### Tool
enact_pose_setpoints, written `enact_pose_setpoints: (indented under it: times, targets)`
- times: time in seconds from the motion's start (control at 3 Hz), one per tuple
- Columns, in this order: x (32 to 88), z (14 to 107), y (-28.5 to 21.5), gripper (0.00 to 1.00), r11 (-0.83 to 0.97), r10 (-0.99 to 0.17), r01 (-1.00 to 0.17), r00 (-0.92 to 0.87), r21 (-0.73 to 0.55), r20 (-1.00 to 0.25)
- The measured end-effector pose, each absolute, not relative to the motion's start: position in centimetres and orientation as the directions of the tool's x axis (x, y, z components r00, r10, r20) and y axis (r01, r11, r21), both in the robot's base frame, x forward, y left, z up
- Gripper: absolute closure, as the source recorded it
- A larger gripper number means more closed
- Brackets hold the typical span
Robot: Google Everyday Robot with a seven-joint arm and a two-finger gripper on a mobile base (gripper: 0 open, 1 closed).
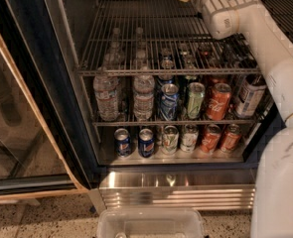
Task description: Pick redbull can from top shelf of fridge
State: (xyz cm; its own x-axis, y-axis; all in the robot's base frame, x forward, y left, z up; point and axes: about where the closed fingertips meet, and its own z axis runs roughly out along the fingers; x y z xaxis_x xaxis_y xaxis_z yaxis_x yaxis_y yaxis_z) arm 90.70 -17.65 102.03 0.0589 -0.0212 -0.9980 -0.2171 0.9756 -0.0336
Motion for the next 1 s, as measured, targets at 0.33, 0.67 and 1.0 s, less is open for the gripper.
enact_pose_setpoints:
  times: [0.33,0.67,1.0]
  targets:
    - [91.9,102.3,-18.0,0.0,0.979,-0.001,-0.205,0.053,-0.012,-0.999]
    - [93.0,102.5,-19.4,0.0,0.985,0.016,-0.173,0.042,0.008,-0.999]
    - [93.8,102.8,-21.0,0.0,0.992,0.021,-0.128,0.026,0.018,-0.999]
